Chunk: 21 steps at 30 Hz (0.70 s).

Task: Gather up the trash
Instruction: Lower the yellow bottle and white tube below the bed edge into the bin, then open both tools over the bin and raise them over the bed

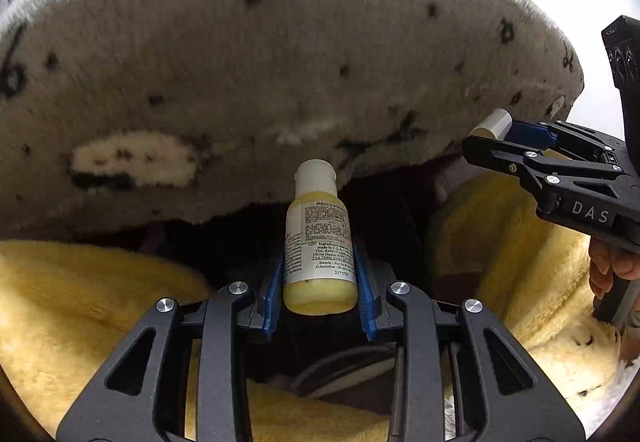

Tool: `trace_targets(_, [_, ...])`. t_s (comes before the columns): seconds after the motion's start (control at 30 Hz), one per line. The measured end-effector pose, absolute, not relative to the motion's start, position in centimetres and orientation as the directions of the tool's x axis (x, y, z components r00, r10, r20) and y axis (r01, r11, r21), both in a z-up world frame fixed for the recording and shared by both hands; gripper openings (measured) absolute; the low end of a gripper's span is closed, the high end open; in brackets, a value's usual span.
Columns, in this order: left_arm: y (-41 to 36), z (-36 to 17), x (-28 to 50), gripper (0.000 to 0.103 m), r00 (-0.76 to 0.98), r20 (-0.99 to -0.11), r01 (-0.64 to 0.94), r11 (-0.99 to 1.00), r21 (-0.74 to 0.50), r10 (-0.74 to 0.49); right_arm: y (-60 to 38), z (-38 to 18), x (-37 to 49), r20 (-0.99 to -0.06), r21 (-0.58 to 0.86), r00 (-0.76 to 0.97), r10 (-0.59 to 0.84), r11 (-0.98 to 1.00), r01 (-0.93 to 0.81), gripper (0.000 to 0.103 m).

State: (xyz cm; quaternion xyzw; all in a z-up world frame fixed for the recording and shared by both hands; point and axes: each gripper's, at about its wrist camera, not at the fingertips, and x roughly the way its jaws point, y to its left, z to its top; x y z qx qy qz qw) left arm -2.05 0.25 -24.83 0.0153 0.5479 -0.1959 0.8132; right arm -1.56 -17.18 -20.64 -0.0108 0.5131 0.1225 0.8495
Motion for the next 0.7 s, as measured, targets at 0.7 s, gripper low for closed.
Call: trace_targets(0.7, [-0.6, -30.4, -0.9, 0.029, 0.120, -0.940, 0.327, 0.906, -0.267, -0.320, -15.2, -26.4, -0.1, -0.937, 0.209, 0.220, 0.272, 0.939, -0.274, 0.054])
